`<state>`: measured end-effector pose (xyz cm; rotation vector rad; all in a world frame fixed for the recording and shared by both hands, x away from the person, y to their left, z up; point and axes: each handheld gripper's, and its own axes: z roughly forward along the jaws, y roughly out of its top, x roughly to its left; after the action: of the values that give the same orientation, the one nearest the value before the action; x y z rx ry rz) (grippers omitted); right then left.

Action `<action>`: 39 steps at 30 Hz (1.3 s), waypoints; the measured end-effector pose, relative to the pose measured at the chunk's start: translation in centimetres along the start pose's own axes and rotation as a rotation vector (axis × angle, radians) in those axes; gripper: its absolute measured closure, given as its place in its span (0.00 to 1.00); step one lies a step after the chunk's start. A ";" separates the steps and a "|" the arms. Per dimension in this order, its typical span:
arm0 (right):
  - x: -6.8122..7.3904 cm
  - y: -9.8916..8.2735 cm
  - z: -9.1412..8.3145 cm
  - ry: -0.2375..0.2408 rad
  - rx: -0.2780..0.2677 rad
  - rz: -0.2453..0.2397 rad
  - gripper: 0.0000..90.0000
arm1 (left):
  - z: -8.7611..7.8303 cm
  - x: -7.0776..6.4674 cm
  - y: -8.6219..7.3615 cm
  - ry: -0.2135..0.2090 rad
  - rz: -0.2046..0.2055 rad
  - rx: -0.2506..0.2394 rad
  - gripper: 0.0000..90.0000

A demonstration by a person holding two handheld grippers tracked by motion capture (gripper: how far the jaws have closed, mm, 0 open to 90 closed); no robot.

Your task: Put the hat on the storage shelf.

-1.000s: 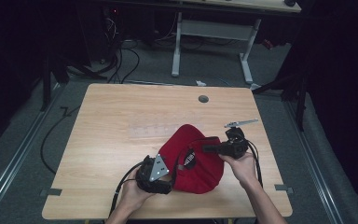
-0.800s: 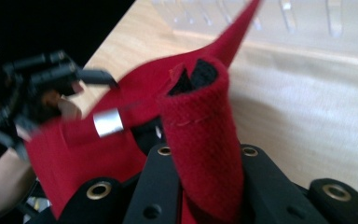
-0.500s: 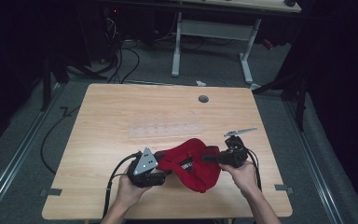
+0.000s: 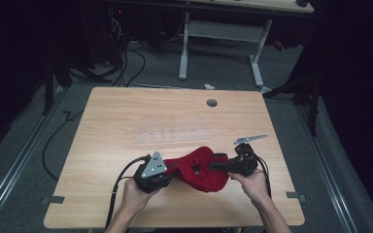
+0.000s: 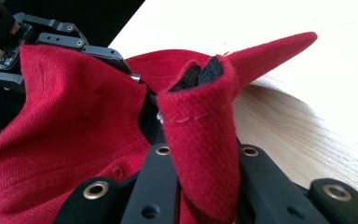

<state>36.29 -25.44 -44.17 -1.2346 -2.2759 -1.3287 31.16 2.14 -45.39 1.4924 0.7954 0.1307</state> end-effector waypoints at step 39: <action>-3.7 -1.5 -5.3 -0.207 -0.398 0.047 0.41 | -2.5 0.5 4.6 -0.083 -0.159 -0.051 0.93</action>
<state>36.34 -32.06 -44.14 -1.6065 -2.1586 -1.7709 32.00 5.02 -41.11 1.3717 0.8343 -0.0295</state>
